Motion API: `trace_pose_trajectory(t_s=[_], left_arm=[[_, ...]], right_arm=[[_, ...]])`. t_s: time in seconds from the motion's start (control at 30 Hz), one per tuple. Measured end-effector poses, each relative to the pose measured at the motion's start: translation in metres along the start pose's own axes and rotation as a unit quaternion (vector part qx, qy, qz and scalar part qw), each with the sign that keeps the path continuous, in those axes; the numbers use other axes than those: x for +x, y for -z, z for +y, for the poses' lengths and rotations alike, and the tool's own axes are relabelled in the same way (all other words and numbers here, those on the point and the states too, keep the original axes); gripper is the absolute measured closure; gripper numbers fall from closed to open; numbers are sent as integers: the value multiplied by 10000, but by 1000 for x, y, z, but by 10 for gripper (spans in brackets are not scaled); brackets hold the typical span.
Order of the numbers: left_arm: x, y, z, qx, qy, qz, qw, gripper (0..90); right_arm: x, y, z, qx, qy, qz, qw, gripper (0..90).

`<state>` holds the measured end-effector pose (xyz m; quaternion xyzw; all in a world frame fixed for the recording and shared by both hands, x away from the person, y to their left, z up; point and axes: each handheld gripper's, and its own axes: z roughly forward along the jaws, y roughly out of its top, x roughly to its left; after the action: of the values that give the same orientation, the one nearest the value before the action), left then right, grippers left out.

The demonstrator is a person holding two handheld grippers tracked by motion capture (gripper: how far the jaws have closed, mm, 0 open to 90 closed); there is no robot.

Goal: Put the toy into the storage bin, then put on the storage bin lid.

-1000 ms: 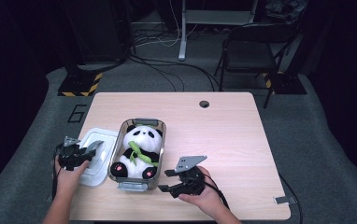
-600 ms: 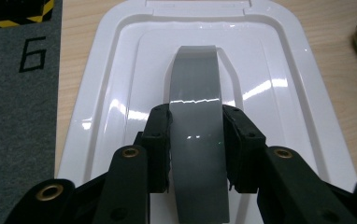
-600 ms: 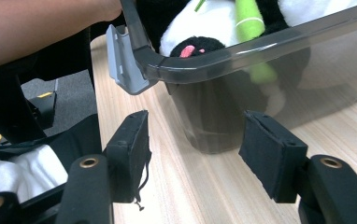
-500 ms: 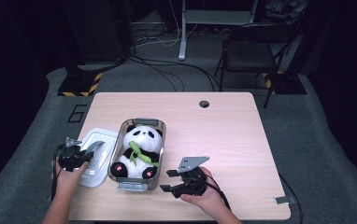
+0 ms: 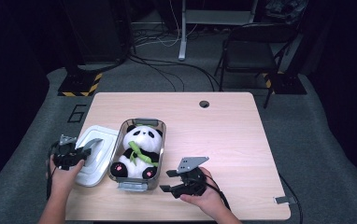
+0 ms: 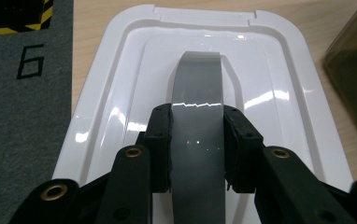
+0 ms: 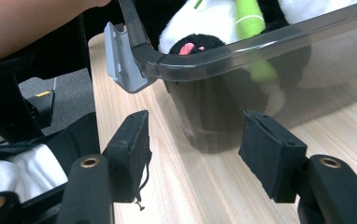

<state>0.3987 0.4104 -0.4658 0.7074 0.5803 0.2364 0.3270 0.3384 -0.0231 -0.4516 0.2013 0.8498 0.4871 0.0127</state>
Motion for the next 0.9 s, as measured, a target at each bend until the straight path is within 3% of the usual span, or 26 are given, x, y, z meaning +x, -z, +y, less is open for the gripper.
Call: trace_pose_trajectory(t_s=[0.47,0.9], left_arm=[[-1,25,13,-207,52,-122,9997,670],[-4,41,20,-166,79,-234,9996,670]], right_arm=[[3,-6,2,2,34,56,10000,415],[8,-17,9,-22,146,178,9997,412]])
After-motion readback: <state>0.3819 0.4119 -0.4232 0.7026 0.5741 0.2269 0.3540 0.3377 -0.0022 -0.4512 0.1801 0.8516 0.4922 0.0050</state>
